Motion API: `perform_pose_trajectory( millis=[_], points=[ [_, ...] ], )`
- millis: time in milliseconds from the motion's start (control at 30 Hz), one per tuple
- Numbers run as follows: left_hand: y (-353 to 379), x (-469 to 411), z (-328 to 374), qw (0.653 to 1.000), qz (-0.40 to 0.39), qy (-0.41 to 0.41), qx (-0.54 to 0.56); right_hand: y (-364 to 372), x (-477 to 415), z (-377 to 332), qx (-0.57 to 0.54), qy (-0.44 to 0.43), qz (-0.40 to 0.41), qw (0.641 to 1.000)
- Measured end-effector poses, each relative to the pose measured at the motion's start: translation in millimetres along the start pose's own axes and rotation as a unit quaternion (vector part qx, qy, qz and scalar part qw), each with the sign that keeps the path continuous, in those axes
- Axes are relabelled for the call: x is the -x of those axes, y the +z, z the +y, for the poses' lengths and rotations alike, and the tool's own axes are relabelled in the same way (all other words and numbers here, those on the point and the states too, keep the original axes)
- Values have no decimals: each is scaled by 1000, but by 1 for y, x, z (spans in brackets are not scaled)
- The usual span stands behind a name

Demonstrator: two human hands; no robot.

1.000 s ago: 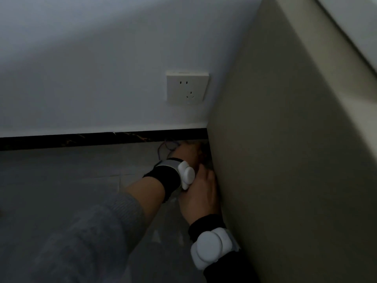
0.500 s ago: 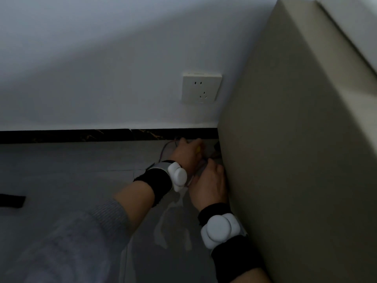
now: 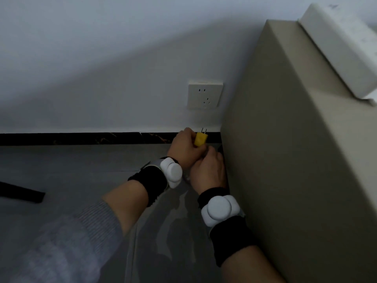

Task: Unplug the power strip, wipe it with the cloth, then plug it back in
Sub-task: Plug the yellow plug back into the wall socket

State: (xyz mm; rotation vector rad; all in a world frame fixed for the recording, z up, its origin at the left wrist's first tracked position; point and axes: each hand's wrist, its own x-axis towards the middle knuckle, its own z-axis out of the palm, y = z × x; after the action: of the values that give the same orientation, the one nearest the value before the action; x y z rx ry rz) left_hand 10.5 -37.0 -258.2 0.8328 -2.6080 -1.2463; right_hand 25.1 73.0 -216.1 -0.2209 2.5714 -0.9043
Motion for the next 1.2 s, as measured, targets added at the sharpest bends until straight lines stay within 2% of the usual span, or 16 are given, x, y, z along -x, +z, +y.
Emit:
perform_pose_trajectory(
  millis=[167,333,433,667,867,1033,1200],
  points=[
    [-16,7,11,994,59,-22,92,-6,1,-11,-69,-5,17,997],
    [-38,1,29,978,91,-19,187,-17,-1,-34,-207,-28,70,976],
    [-47,-4,45,965,82,-23,248,-27,-5,-50,-272,-28,88,958],
    [-58,-8,79,910,25,-121,397,-41,-3,-68,-292,-19,105,950],
    [-65,-9,97,914,62,-164,367,-54,-2,-75,-283,-15,102,954],
    [-70,-10,102,906,51,-199,371,-60,0,-77,-278,-16,105,955],
    [-65,-8,102,905,71,-200,368,-61,1,-75,-269,-19,107,957]
  ],
)
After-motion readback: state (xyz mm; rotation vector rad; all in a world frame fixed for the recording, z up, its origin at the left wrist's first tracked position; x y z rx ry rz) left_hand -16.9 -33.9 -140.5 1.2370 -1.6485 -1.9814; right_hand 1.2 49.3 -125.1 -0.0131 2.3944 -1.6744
